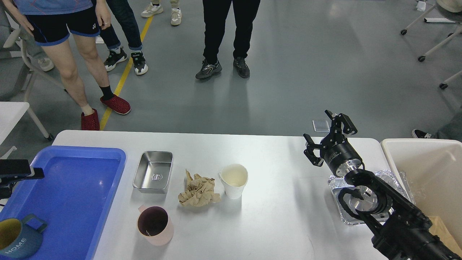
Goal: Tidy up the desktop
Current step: 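Move the left gripper over the blue tray and lower it, then reach the left gripper to the pink mug and grasp it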
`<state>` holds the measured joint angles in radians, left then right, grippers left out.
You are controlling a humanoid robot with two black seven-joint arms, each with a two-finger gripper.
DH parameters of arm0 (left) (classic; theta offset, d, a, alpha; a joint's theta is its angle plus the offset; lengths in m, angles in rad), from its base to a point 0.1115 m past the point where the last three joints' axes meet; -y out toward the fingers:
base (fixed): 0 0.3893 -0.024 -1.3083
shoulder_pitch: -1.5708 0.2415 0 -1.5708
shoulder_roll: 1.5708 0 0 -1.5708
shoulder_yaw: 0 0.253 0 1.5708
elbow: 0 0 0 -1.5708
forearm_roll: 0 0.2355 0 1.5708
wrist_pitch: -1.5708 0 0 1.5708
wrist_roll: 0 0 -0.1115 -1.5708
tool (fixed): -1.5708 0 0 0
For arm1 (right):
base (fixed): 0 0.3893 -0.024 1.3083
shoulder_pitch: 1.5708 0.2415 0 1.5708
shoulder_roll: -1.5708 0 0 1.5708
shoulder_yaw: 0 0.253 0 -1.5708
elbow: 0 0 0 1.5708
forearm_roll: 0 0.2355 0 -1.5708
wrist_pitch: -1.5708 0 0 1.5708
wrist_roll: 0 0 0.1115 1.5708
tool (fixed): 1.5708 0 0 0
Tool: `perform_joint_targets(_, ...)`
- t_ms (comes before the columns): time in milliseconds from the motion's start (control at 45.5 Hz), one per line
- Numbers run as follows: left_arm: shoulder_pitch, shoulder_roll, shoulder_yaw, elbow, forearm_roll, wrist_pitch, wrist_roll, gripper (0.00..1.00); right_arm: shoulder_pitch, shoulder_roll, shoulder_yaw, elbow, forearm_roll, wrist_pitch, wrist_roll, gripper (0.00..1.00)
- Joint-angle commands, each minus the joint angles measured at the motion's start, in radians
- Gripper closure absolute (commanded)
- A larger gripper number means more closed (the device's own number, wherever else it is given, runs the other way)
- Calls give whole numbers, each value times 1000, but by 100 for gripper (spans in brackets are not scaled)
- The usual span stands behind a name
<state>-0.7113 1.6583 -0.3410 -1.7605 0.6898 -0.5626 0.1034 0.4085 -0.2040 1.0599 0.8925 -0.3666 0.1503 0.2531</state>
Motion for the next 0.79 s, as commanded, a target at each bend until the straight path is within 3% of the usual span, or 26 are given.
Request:
perform_joint_targets(0, 1, 38, -1, 0, 0, -17, -1, 5, 1, 0, 0, 3, 0, 0, 0, 0)
perform_joint_targets(110, -2, 64, -3, 1, 0, -48, -2, 5, 4, 2, 0, 3, 0, 0, 0, 0)
perform_joint_targets(329, -13, 44, -7, 1, 4, -23, -1, 6, -2, 9, 0, 8, 0, 0, 0, 0)
perform_joint_targets(593, -7, -72, -3, 1, 51, 21, 9, 6, -2, 11, 0, 16, 0, -2, 0, 0)
perform_joint_targets(681, -5, -136, -1, 1, 88, 41, 33, 6, -2, 12, 0, 16, -2, -2, 0, 0)
perform_joint_targets(769, -4, -221, 3, 7, 99, 64, 93, 9, -2, 11, 0, 16, 0, -2, 0, 0)
